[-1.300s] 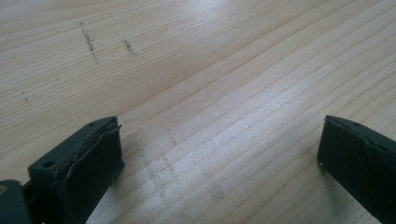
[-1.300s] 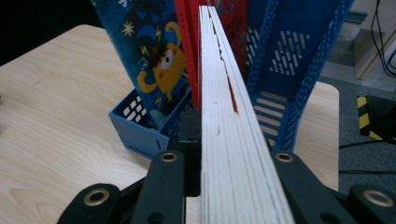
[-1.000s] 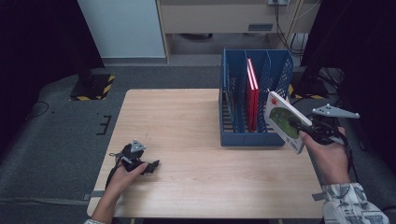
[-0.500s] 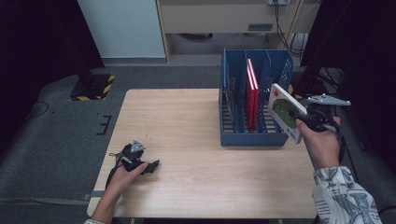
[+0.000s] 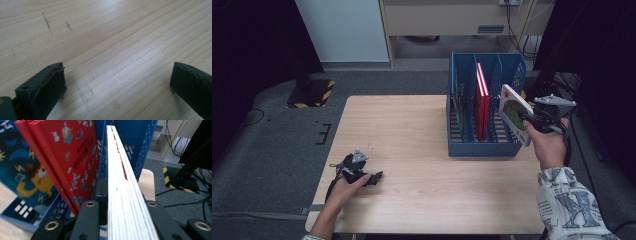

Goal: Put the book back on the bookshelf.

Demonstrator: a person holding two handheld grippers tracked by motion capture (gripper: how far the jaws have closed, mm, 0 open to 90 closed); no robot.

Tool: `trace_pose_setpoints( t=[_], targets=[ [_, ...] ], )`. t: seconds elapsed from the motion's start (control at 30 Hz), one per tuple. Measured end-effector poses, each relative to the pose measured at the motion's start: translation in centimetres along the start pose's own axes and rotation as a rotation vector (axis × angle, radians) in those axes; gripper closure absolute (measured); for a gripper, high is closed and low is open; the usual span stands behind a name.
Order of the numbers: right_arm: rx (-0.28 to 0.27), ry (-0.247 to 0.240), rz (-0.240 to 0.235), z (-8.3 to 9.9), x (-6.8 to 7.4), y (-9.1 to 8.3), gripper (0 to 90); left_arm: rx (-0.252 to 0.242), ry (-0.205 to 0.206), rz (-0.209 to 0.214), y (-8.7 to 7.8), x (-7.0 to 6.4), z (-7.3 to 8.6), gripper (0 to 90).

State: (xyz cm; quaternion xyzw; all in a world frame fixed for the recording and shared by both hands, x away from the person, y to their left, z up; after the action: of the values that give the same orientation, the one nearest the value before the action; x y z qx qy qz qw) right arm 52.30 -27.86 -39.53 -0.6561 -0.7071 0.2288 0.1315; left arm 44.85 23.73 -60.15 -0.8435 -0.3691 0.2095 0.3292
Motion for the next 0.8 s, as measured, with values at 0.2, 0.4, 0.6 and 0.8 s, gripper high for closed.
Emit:
trace_pose_setpoints(
  t=[0.2,0.4,0.6,0.8],
  targets=[
    [0.003,0.005,0.015,-0.4,-0.4,1.1,75.5,0.000,0.001,0.001,0.0,0.0,0.0,0.0],
    [0.002,0.026,0.030,-0.6,-0.5,1.9,75.5,0.000,0.001,0.001,0.0,0.0,0.0,0.0],
    [-0.006,0.037,0.036,-1.0,-0.5,2.3,75.5,0.001,0.002,0.002,0.0,0.0,0.0,0.0],
    [-0.003,0.035,0.045,-1.0,-0.4,3.0,75.5,0.001,0.002,0.002,0.0,0.0,0.0,0.0]
  ],
)
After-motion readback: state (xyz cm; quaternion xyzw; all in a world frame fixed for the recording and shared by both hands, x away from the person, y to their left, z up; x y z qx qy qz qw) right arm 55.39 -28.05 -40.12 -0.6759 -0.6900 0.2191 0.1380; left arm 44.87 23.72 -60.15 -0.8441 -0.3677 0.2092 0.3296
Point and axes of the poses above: each handheld gripper's, and its own axes: y roughly forward along the jaws, z roughly out of its underside, x roughly to its left, the point moved 9 cm from there along y, roughly forward along the jaws, and after that the axes turned 9 degrees about z, right-handed, at the moved point
